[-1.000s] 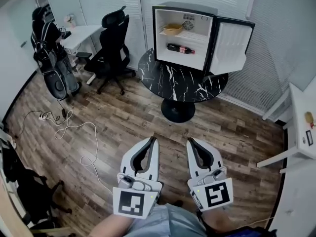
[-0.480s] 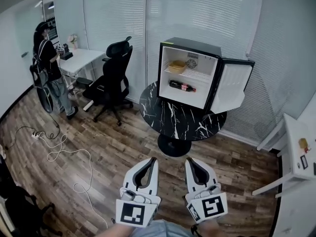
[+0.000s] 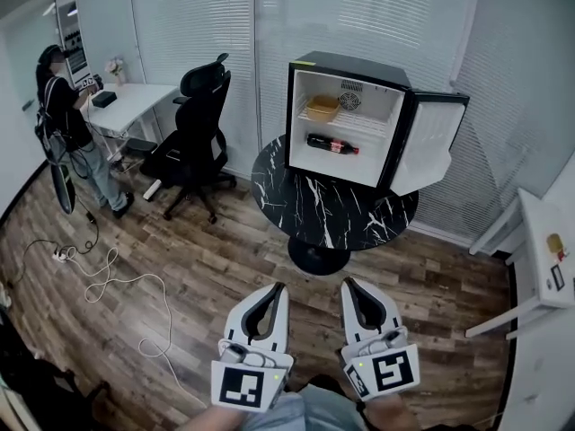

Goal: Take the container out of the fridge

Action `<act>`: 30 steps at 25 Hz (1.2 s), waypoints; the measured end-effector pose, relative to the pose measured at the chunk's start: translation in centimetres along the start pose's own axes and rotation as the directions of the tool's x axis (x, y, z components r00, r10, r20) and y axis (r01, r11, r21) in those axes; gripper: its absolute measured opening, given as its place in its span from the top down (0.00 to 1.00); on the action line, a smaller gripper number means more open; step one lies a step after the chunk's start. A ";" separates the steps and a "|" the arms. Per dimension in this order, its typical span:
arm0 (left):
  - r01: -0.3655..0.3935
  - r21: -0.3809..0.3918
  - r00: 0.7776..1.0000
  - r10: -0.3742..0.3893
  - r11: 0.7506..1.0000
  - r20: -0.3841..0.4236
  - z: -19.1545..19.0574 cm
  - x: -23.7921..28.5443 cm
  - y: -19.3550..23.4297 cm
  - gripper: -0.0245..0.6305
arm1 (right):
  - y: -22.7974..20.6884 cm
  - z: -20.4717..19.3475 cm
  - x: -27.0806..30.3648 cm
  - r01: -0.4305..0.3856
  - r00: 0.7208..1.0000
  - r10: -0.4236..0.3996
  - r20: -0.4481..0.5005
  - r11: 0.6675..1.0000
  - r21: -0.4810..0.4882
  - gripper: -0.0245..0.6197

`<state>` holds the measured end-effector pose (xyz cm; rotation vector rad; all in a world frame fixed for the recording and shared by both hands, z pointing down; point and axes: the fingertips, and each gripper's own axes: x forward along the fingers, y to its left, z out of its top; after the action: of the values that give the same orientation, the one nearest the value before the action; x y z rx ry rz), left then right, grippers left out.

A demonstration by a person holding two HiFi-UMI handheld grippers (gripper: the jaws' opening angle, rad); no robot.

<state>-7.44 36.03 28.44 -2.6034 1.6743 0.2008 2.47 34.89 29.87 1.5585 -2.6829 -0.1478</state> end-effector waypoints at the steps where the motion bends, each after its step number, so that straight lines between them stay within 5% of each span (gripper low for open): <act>1: 0.004 -0.001 1.000 -0.004 1.000 -0.003 -0.3 0.3 0.2 0.94 | -0.2 -0.3 0.3 0.005 1.000 -0.005 -0.007 1.000 0.002 0.94; 10: 0.009 -0.027 0.996 -0.011 1.000 -0.093 -4.8 6.1 2.3 0.94 | -4.6 -4.5 5.2 0.038 0.997 -0.033 -0.067 0.997 0.069 0.94; 19: 0.021 0.023 0.986 -0.017 1.000 -0.166 -8.3 17.2 4.9 0.94 | -12.5 -7.9 14.0 0.051 0.996 -0.040 -0.084 0.989 0.137 0.94; 30: 0.014 0.058 0.985 -0.004 0.998 -0.172 -8.9 29.9 6.7 0.94 | -22.1 -8.1 22.5 0.056 0.997 -0.048 -0.053 0.988 0.146 0.94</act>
<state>-0.50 5.29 33.64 -2.6511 1.6895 -0.0751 11.03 3.95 35.32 1.6484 -2.6713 0.0899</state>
